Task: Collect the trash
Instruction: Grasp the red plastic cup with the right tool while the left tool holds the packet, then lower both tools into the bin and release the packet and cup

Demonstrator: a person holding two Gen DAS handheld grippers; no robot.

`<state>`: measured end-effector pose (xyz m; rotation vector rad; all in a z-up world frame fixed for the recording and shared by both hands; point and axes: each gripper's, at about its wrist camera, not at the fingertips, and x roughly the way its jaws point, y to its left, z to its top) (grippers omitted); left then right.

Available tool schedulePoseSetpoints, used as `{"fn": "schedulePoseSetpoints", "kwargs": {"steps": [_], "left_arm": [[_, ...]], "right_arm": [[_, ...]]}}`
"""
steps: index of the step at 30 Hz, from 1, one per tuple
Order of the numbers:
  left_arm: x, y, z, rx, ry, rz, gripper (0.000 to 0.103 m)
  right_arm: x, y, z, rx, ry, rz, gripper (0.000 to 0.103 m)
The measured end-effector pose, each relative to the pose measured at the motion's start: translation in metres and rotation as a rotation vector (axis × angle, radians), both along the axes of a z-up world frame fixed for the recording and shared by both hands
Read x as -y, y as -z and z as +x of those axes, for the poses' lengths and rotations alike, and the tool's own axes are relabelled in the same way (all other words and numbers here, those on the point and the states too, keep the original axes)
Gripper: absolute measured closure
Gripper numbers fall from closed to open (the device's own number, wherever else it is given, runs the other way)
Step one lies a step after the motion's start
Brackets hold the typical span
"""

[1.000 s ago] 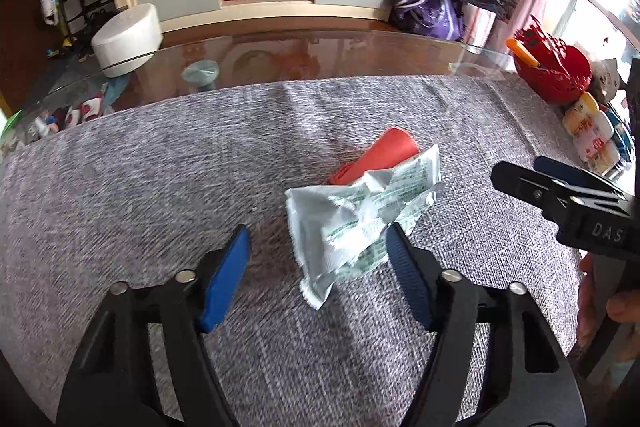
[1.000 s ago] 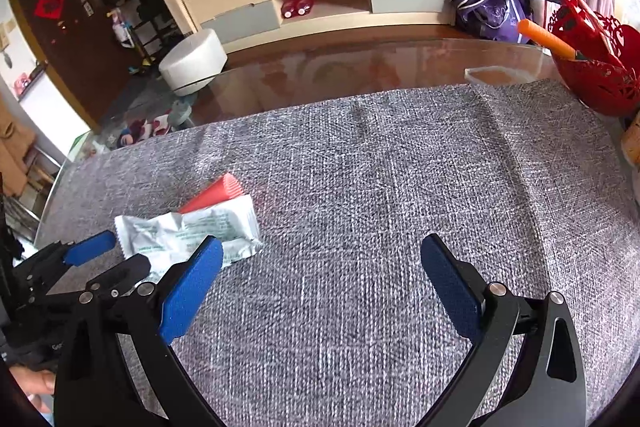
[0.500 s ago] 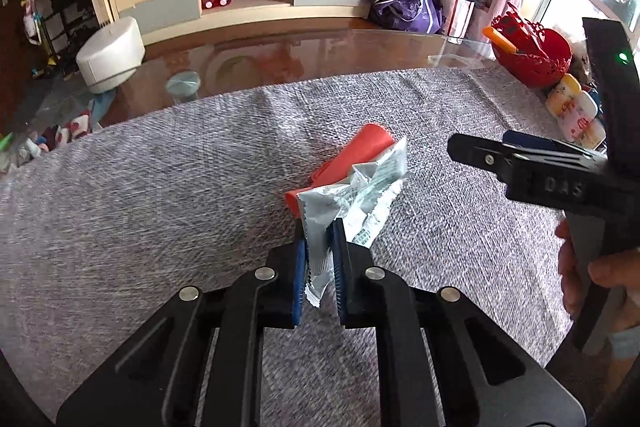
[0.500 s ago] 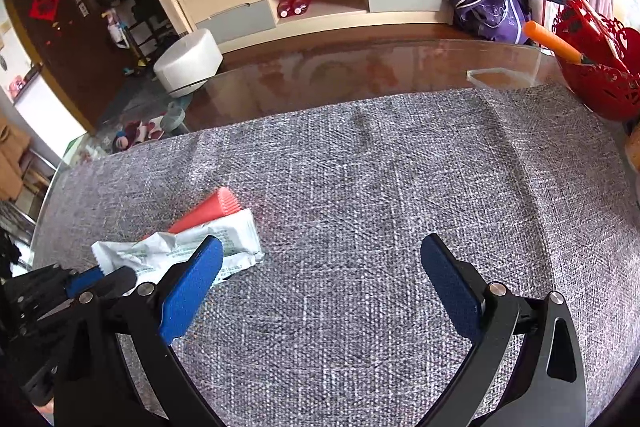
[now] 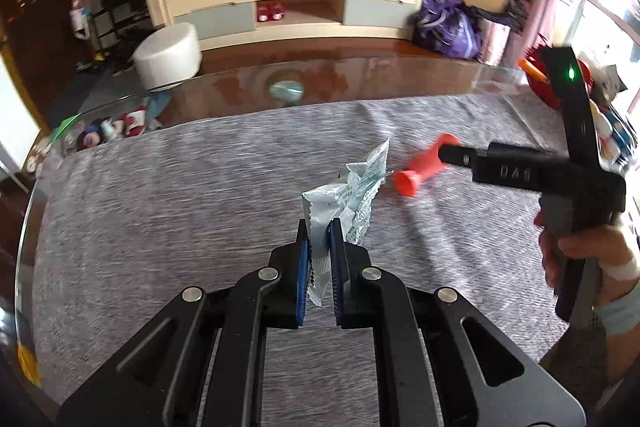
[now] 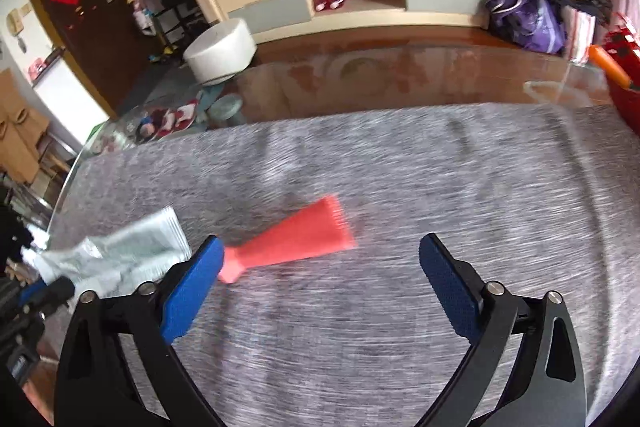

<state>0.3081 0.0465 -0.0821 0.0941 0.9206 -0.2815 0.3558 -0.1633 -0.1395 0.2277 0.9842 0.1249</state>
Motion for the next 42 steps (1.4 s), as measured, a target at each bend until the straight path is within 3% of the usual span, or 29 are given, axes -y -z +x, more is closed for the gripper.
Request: {"fn": "schedulePoseSetpoints", "kwargs": {"steps": [1, 7, 12, 14, 15, 20, 24, 29, 33, 36, 42], "left_arm": [[-0.005, 0.0, 0.001, 0.0, -0.006, -0.004, 0.094], [-0.015, 0.006, 0.011, -0.004, -0.009, -0.012, 0.094], [-0.018, 0.015, 0.025, -0.012, -0.007, -0.03, 0.094], [-0.019, 0.017, 0.027, -0.013, -0.008, -0.034, 0.094], [-0.019, 0.017, 0.029, -0.013, -0.009, -0.039, 0.094], [-0.016, 0.016, 0.027, -0.013, -0.009, -0.047, 0.094], [-0.01, 0.0, 0.008, 0.01, -0.011, -0.032, 0.094], [-0.001, -0.038, -0.025, 0.071, -0.002, -0.024, 0.094], [0.01, -0.072, -0.072, 0.134, 0.008, -0.03, 0.094], [0.017, -0.084, -0.107, 0.155, 0.02, -0.044, 0.094], [0.032, -0.086, -0.187, 0.159, 0.045, -0.072, 0.095]], "right_arm": [[-0.005, 0.004, 0.003, -0.014, -0.006, 0.015, 0.018], [-0.013, 0.016, 0.022, -0.044, 0.054, 0.054, 0.017], [-0.027, 0.025, 0.038, -0.051, 0.047, -0.014, 0.02], [-0.036, 0.025, 0.04, -0.025, 0.03, -0.08, 0.045], [-0.038, 0.025, 0.04, -0.017, 0.019, -0.088, 0.05], [-0.036, 0.021, 0.03, -0.009, -0.047, -0.057, 0.057], [-0.036, 0.001, 0.004, 0.013, -0.081, -0.034, 0.06], [-0.029, -0.055, -0.046, 0.094, -0.089, -0.044, 0.063], [-0.018, -0.099, -0.099, 0.162, -0.092, -0.064, 0.067], [-0.011, -0.117, -0.139, 0.189, -0.106, -0.08, 0.067], [0.003, -0.123, -0.214, 0.202, -0.126, -0.095, 0.068]]}}
